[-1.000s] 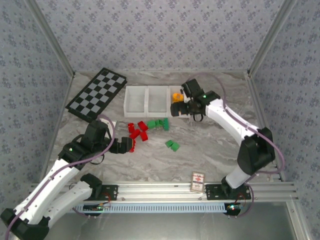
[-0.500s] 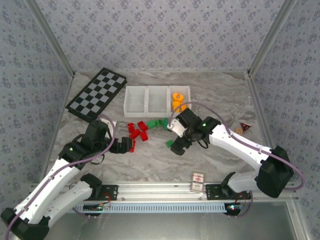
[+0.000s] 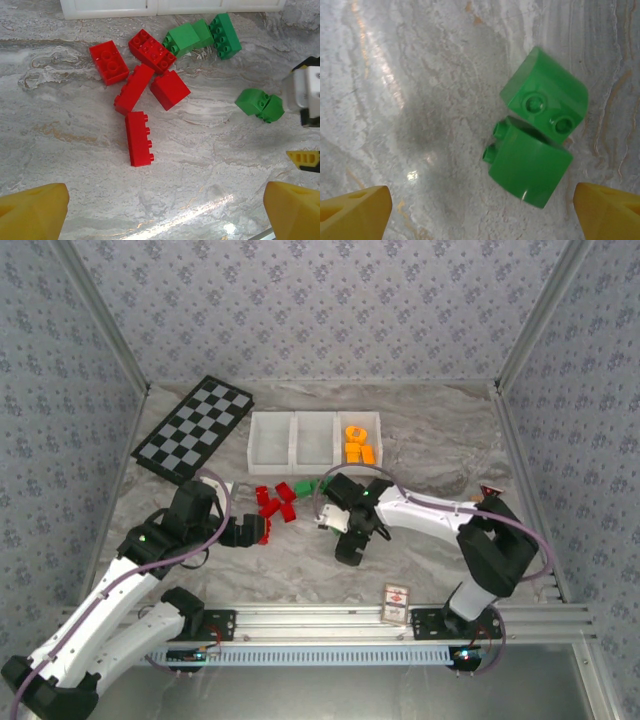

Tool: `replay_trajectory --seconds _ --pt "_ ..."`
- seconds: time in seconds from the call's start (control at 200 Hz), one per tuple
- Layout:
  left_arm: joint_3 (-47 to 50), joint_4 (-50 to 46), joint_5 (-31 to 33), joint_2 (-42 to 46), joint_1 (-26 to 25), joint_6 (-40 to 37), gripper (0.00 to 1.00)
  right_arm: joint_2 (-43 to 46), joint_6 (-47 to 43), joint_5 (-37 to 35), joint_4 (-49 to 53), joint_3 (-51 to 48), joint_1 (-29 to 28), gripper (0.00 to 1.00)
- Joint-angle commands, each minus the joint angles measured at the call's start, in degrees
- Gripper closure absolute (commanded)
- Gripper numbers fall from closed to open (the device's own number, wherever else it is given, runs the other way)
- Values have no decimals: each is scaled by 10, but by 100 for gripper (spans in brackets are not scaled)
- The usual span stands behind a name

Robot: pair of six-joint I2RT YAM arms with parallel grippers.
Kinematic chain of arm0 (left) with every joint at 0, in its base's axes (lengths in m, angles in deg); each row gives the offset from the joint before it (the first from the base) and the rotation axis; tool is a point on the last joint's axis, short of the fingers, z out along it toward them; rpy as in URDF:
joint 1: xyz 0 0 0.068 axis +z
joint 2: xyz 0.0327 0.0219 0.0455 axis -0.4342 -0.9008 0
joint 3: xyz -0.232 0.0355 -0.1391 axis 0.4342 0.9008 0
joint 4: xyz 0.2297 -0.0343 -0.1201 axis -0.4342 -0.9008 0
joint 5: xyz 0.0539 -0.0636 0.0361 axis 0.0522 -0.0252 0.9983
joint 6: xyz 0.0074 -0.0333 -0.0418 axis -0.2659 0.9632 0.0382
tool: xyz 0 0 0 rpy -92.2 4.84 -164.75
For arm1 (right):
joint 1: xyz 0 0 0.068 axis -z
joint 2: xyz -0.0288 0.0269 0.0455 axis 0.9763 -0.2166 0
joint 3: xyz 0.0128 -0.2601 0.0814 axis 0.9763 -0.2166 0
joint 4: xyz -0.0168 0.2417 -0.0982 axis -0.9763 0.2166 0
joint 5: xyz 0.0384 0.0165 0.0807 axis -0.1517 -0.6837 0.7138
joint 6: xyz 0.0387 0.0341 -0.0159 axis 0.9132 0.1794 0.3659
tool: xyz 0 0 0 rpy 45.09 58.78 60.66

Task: Sort the legos into containers by color
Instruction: Pick up the lego from the center of the table.

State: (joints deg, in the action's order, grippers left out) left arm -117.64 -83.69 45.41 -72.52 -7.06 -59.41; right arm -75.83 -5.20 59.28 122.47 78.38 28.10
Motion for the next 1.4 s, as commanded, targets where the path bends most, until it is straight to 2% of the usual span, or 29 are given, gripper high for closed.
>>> replay_trajectory --seconds 0.0,0.26,0.51,0.84,1.004,1.179,1.394 --pt "1 5 3 2 -4 1 0 -30 24 -20 13 37 -1 6" --pt "1 6 2 4 -4 1 0 -76 41 -5 18 60 0 13" --pt "1 6 1 6 -4 0 0 -84 65 -3 26 62 31 21" --pt "2 6 2 6 -4 0 0 -95 75 -2 22 57 44 24" --pt "2 5 2 5 -4 1 0 -106 76 10 24 62 45 34" --pt "2 6 3 6 -4 0 0 -106 79 13 32 62 50 38" --pt "2 6 3 6 -4 0 0 -104 89 21 37 68 60 51"
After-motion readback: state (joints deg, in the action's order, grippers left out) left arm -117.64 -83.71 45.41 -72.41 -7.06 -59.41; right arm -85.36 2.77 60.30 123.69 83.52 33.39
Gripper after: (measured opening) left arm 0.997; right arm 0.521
